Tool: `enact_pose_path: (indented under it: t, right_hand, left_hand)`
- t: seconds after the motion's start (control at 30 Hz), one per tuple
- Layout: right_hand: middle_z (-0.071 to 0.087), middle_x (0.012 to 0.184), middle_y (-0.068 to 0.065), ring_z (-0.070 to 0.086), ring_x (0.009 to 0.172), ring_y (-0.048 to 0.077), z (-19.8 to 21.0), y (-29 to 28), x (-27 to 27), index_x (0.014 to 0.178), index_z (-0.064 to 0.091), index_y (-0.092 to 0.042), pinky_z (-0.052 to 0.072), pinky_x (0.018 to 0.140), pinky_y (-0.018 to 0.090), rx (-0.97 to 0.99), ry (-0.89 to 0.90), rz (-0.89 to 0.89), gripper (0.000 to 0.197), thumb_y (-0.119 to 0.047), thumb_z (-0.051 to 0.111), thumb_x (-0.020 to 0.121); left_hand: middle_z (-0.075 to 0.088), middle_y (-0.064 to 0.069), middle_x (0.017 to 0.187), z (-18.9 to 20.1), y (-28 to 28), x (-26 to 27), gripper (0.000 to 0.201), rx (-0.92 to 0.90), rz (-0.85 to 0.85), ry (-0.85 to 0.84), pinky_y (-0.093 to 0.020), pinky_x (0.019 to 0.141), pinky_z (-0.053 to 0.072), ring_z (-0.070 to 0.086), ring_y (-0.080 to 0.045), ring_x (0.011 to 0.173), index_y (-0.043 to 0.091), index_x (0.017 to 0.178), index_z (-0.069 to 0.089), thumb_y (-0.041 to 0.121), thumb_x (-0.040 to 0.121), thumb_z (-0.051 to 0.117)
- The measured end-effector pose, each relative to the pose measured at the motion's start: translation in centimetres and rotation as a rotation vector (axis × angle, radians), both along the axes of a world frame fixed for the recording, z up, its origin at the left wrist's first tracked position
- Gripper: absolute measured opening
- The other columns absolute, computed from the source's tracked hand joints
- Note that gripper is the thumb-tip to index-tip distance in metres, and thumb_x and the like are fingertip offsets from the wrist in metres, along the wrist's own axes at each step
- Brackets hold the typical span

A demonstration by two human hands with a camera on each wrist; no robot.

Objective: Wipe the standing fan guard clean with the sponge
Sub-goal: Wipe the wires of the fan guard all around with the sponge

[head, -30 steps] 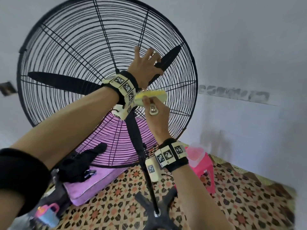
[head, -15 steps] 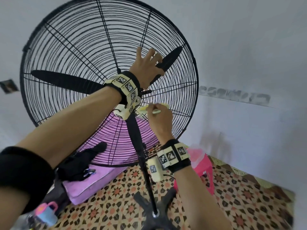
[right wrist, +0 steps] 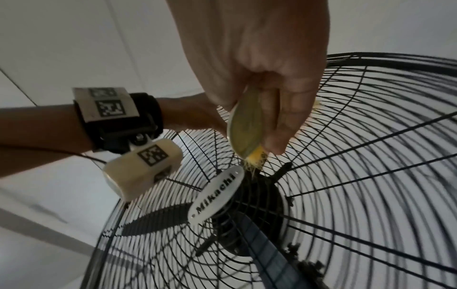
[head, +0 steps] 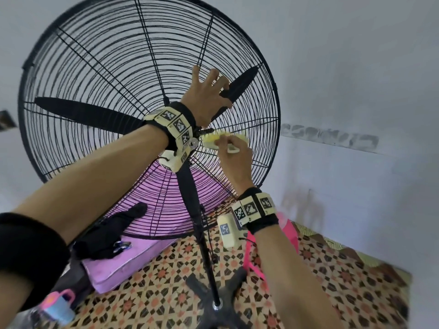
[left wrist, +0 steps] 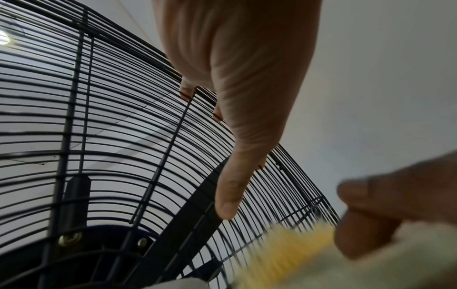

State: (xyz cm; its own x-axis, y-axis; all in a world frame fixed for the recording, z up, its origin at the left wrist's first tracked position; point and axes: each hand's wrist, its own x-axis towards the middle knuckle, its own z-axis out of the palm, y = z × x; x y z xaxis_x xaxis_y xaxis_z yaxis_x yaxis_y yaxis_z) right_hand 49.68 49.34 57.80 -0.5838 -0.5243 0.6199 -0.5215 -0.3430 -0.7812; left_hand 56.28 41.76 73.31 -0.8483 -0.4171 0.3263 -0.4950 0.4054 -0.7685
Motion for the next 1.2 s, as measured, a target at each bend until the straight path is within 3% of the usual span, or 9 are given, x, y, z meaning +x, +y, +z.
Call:
enact_pose_path:
  t: [0.13, 0.27, 0.43, 0.57, 0.63, 0.8, 1.0, 1.13, 1.2]
  right_hand:
    - [0.075, 0.080, 0.005, 0.071, 0.066, 0.036, -1.1, 0.6, -0.4, 0.091, 0.074, -0.009, 0.060, 0.058, 0.053, 0.130, -0.052, 0.099, 0.029, -0.026, 0.056, 0.104]
    - [0.065, 0.077, -0.016, 0.071, 0.065, 0.023, 0.3, 1.1, -0.2, 0.094, 0.072, -0.008, 0.059, 0.050, 0.046, -0.075, -0.051, 0.037, 0.028, -0.028, 0.055, 0.104]
    - [0.074, 0.089, 0.011, 0.072, 0.073, 0.037, -2.0, 1.5, -0.9, 0.104, 0.071, 0.000, 0.060, 0.062, 0.057, 0.176, -0.150, 0.141, 0.031, -0.024, 0.051, 0.106]
    - [0.073, 0.091, 0.001, 0.073, 0.074, 0.029, -0.1, 2.2, -2.1, 0.098, 0.071, -0.008, 0.062, 0.059, 0.041, 0.016, -0.131, 0.123, 0.028, -0.028, 0.053, 0.105]
    - [0.070, 0.086, -0.003, 0.072, 0.073, 0.031, 0.4, 1.9, -2.3, 0.097, 0.069, -0.005, 0.061, 0.058, 0.045, -0.009, -0.116, 0.116, 0.031, -0.030, 0.053, 0.106]
    - [0.074, 0.087, 0.013, 0.071, 0.070, 0.032, -0.1, 2.2, -3.0, 0.101, 0.073, -0.002, 0.061, 0.070, 0.056, 0.291, -0.073, 0.166, 0.030, -0.023, 0.052, 0.105]
    - [0.068, 0.082, -0.007, 0.071, 0.070, 0.030, 0.0, 1.8, -2.9, 0.094, 0.071, -0.008, 0.057, 0.055, 0.043, 0.045, -0.077, 0.089, 0.032, -0.032, 0.053, 0.105]
    - [0.076, 0.086, 0.011, 0.073, 0.073, 0.028, -1.2, 2.0, -3.9, 0.105, 0.072, -0.004, 0.059, 0.063, 0.037, 0.302, -0.180, 0.186, 0.031, -0.028, 0.053, 0.105]
    - [0.076, 0.090, 0.010, 0.075, 0.074, 0.024, -0.6, 2.4, -4.2, 0.100, 0.073, -0.008, 0.059, 0.062, 0.035, 0.196, -0.164, 0.184, 0.029, -0.029, 0.054, 0.104]
  left_hand:
    - [0.028, -0.007, 0.158, 0.0, 0.2, 0.0, 0.083, 0.011, 0.004, 0.010, -0.076, 0.116, 0.019, 0.015, -0.040, 0.152, 0.045, 0.145, 0.051, 0.045, 0.072, 0.090]
    - [0.030, -0.006, 0.156, 0.1, -0.1, 0.1, 0.082, 0.020, 0.003, 0.024, -0.076, 0.116, 0.019, 0.017, -0.039, 0.151, 0.047, 0.144, 0.051, 0.044, 0.072, 0.091]
    - [0.029, -0.006, 0.157, 0.1, -0.1, 0.1, 0.081, 0.025, 0.015, 0.025, -0.076, 0.116, 0.019, 0.017, -0.039, 0.151, 0.046, 0.144, 0.052, 0.043, 0.072, 0.091]
    - [0.031, -0.005, 0.156, 0.0, 0.0, -0.1, 0.082, 0.007, 0.001, 0.018, -0.075, 0.116, 0.021, 0.019, -0.039, 0.150, 0.046, 0.143, 0.053, 0.045, 0.071, 0.091]
    - [0.032, -0.005, 0.155, 0.0, 0.1, -0.2, 0.082, -0.005, -0.002, 0.012, -0.075, 0.115, 0.022, 0.020, -0.038, 0.149, 0.045, 0.143, 0.053, 0.045, 0.070, 0.091]
    - [0.031, -0.005, 0.156, 0.0, 0.4, -0.1, 0.084, 0.003, 0.009, 0.014, -0.076, 0.116, 0.021, 0.018, -0.039, 0.150, 0.045, 0.143, 0.053, 0.045, 0.069, 0.092]
    - [0.029, -0.004, 0.157, 0.0, 0.0, 0.2, 0.084, -0.005, 0.019, 0.004, -0.075, 0.116, 0.021, 0.017, -0.038, 0.150, 0.047, 0.144, 0.051, 0.045, 0.070, 0.091]
    - [0.028, -0.005, 0.157, 0.0, 0.1, 0.1, 0.085, -0.001, 0.030, 0.006, -0.077, 0.115, 0.021, 0.016, -0.039, 0.150, 0.047, 0.144, 0.049, 0.045, 0.070, 0.091]
    - [0.028, -0.005, 0.157, 0.1, 0.0, 0.0, 0.087, -0.004, 0.021, -0.006, -0.077, 0.115, 0.021, 0.016, -0.039, 0.150, 0.047, 0.145, 0.049, 0.047, 0.069, 0.091]
